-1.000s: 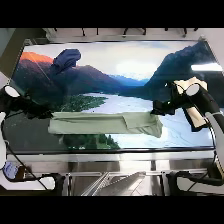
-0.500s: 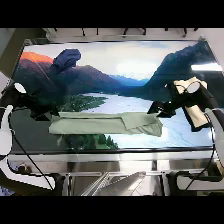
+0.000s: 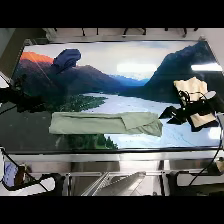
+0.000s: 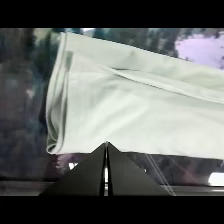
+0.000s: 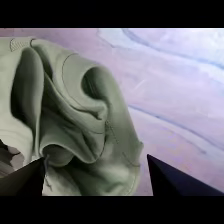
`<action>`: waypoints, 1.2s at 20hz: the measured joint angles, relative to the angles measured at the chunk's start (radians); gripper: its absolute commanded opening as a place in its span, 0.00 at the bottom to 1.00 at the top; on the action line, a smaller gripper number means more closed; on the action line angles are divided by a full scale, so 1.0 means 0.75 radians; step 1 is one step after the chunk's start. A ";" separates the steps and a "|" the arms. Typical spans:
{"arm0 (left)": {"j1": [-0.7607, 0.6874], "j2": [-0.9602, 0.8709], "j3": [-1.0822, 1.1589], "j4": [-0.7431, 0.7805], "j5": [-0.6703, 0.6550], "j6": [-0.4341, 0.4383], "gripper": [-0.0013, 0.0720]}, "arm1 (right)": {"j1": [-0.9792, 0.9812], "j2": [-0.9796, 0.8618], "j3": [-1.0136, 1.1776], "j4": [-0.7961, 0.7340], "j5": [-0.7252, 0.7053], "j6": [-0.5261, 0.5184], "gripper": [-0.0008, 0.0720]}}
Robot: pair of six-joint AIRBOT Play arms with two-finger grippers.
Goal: Fold the shirts.
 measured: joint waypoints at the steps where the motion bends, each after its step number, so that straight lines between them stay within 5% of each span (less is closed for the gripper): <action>1: -0.019 0.026 0.000 0.000 -0.003 0.003 0.04 | -0.009 -0.035 -0.004 0.026 -0.010 -0.033 0.99; 10: -0.163 0.071 0.000 0.005 0.003 0.009 0.04 | 0.056 -0.195 -0.018 0.285 -0.005 -0.246 0.99; 11: -0.176 0.060 0.000 0.005 0.005 0.009 0.04 | 0.079 -0.199 -0.019 0.296 0.007 -0.256 0.88; 12: -0.190 0.047 0.000 0.005 0.005 0.009 0.04 | 0.101 -0.201 -0.020 0.300 0.015 -0.263 0.56; 13: -0.206 0.033 0.000 0.005 0.005 0.009 0.04 | 0.123 -0.204 -0.021 0.297 0.022 -0.269 0.04; 19: -0.347 -0.075 0.000 -0.003 0.041 0.008 0.04 | 0.152 -0.122 -0.022 0.277 0.112 -0.231 0.06; 24: -0.551 -0.217 0.000 -0.200 0.193 -0.001 0.04 | 0.088 0.153 -0.021 0.102 0.135 -0.031 0.06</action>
